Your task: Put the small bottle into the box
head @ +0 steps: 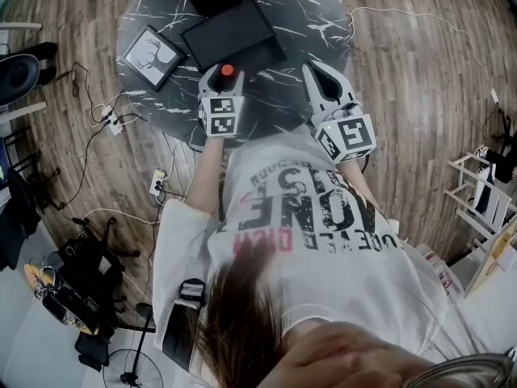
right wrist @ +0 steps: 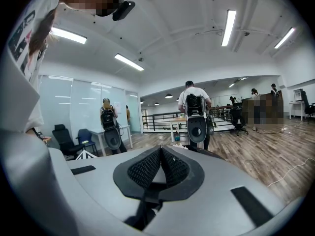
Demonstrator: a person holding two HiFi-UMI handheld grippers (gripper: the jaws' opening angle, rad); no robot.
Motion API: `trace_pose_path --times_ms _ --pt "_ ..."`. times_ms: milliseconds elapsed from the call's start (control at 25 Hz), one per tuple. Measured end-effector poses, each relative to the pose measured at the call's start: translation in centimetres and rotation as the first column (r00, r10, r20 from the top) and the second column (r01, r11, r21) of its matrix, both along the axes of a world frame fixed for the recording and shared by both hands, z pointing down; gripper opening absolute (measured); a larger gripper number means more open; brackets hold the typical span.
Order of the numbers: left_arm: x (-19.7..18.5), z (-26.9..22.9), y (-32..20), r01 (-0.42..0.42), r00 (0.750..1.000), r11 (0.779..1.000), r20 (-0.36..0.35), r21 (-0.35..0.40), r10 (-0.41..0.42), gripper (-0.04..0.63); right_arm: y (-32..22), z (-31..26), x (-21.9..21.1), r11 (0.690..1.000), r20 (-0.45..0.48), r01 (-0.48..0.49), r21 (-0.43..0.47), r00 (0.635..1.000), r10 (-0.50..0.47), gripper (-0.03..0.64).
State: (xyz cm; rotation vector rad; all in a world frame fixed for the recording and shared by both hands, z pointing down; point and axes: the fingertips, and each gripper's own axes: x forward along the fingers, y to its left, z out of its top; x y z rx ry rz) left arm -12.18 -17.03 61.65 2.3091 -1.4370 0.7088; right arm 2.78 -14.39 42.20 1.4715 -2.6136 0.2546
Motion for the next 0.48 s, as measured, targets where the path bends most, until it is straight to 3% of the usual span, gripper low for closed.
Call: trace_pose_path --times_ms 480 --pt "-0.56 -0.94 -0.44 0.023 1.000 1.000 -0.005 0.011 -0.023 0.201 -0.09 0.09 -0.16 1.000 0.002 0.004 0.004 1.000 -0.004 0.003"
